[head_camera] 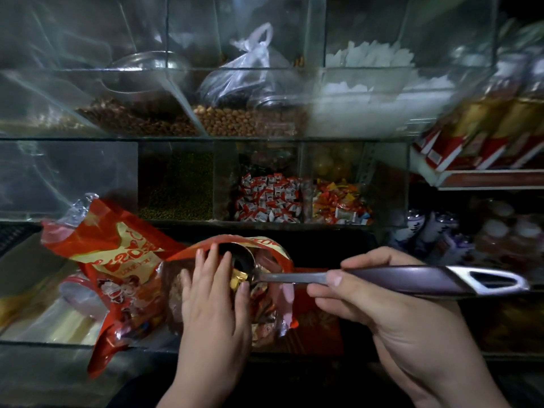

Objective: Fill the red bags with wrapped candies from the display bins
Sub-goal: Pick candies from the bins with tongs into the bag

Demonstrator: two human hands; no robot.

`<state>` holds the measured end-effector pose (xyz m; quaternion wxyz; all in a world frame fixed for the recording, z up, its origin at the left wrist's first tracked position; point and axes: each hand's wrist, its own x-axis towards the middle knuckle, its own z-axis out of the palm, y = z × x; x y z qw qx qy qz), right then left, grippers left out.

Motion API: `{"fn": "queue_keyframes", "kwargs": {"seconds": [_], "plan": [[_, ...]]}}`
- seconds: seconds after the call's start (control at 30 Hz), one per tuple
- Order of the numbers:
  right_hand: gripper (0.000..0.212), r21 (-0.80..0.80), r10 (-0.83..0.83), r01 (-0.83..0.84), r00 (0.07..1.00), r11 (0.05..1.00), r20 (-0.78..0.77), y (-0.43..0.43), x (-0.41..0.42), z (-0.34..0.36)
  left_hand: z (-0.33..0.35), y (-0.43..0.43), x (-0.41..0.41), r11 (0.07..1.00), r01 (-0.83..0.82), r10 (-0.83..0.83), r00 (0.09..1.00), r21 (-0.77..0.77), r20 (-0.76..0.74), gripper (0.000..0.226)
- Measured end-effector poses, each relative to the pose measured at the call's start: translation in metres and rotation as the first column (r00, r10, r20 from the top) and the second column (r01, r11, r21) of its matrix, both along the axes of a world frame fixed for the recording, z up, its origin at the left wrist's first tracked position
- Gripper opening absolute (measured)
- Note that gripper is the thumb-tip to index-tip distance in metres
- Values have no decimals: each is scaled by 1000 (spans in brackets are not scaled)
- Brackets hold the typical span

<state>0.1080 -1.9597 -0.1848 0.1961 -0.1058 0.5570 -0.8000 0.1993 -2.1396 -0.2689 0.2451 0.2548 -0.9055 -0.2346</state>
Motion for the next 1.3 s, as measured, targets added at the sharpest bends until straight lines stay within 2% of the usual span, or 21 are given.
{"fn": "queue_keyframes", "kwargs": {"seconds": [0.17,0.27,0.37,0.5,0.63,0.7,0.8,0.83,0.9,0.97,1.03,1.07,1.13,1.3], "plan": [[25,-76,-169,165,985,983,-46,22,-12,23,32,11,-33,983,106,-118,990,-149,-74,58],[19,-142,-266,256,962,956,-61,32,-25,34,50,10,-79,943,304,-314,948,-138,-55,51],[14,-192,-328,324,945,926,12,37,-44,36,60,3,-138,878,465,-466,884,-118,14,51],[12,-202,-369,399,914,894,169,33,-71,30,65,0,-215,827,558,-543,824,-65,160,48],[5,-193,-437,461,886,866,157,19,-94,9,65,0,-267,796,605,-571,735,26,366,55],[3,-174,-472,489,872,855,128,12,-105,-5,62,3,-277,805,589,-570,730,76,378,56],[8,-111,-518,515,855,850,7,2,-120,-25,59,7,-285,842,528,-530,777,108,339,53],[8,-49,-534,532,840,845,-96,1,-124,-31,59,6,-287,856,504,-512,792,116,333,53],[9,111,-501,584,767,804,-400,1,-131,-42,63,2,-291,881,448,-472,826,151,307,50],[12,237,-338,610,674,756,-657,4,-135,-45,66,-2,-293,891,416,-451,854,181,258,50],[12,316,-138,601,588,734,-797,8,-139,-48,66,-1,-292,895,400,-441,863,199,246,58],[12,326,-89,600,557,730,-826,10,-139,-49,67,1,-291,895,398,-439,862,201,252,59],[12,317,-92,584,563,747,-821,10,-136,-47,66,4,-290,888,407,-452,858,213,243,58],[10,227,-232,568,622,791,-748,11,-117,-35,67,2,-286,870,419,-477,849,259,227,62]]}}
